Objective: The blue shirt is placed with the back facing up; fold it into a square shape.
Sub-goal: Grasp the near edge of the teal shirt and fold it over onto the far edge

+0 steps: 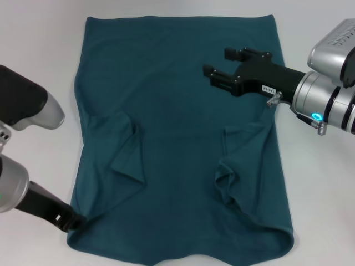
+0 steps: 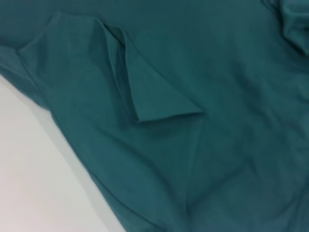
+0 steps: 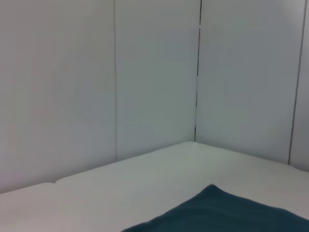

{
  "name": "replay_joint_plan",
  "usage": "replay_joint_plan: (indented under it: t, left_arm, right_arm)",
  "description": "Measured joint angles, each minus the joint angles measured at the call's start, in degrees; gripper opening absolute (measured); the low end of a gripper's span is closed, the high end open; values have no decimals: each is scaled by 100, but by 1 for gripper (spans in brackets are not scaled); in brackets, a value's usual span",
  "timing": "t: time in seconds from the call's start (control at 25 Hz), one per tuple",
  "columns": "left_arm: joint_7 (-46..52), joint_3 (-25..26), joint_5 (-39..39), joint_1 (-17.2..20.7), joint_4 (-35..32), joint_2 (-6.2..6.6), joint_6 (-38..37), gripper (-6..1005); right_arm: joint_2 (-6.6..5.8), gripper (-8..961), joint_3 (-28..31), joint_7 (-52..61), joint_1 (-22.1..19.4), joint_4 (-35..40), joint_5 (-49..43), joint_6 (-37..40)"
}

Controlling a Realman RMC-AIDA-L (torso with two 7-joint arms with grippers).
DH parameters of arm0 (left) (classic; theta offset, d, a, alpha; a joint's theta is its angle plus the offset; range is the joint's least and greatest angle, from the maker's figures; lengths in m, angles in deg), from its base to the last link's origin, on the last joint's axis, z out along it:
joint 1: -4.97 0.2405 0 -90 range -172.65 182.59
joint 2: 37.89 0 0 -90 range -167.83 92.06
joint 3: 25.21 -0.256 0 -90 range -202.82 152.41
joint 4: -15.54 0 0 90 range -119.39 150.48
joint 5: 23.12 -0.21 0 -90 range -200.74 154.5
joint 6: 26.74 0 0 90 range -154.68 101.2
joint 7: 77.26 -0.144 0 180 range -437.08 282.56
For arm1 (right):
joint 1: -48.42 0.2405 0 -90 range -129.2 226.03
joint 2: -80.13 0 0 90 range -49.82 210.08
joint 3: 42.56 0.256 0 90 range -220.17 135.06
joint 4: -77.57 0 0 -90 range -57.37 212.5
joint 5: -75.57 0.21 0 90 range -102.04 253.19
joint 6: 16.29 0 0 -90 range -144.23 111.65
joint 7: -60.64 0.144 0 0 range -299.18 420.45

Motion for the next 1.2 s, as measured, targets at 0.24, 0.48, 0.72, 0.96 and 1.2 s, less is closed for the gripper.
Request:
replay_joint_plan:
  t: [0.24,0.48,0.72,0.96,1.2]
  left_arm:
    - [4,-26,190,359,-340,-3,75,334]
    - [-65,-58,193,584,-110,-5,669,328]
    - [-275,-292,165,700,401,-5,1277,335]
    - [-600,-396,140,764,952,-5,1684,334]
    - [-729,-414,131,843,921,-5,1725,333]
  right_arm:
    - [-8,700,17,2,-22,-127,5,97]
    - [-15,700,42,12,-30,-309,6,178]
    - [-41,699,99,13,-134,-291,7,275]
    - [-52,699,205,106,-180,-253,-20,416]
    - [-48,699,186,209,-165,-254,-33,452]
